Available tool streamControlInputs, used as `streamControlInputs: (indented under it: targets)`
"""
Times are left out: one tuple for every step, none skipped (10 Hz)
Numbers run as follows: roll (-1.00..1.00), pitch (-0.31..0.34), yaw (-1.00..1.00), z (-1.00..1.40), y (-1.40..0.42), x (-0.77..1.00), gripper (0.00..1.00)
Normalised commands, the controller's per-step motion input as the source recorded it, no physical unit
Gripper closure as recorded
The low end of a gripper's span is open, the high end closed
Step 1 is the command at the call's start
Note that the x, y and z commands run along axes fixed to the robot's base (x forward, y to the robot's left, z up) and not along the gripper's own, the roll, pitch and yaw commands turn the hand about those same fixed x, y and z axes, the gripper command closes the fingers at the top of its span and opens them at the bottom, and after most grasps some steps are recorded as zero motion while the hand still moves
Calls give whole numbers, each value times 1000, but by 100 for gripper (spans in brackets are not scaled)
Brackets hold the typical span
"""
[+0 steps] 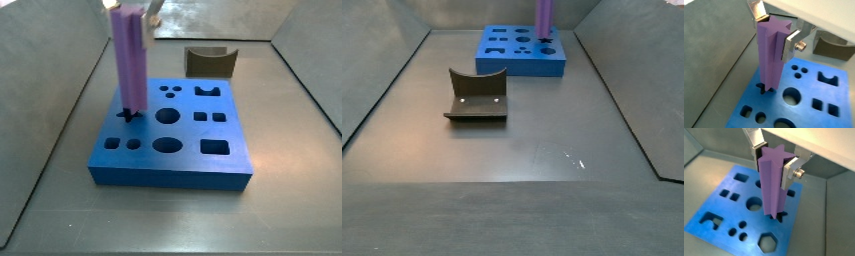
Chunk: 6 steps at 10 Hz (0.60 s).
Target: Insert the star object.
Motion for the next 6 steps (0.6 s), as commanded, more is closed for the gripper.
streamControlInputs:
  targets:
    - [111,-63,0,-354,-31,-160,100]
    - [7,-36,0,-249,-54,-3,100]
    - [1,-26,0,-240,-74,0,100]
    - [13,-34,0,-257,-91,0,100]
    - [33,-123,180,-277,-97,-174,100]
    - [50,-143,280,-249,-100,-177,100]
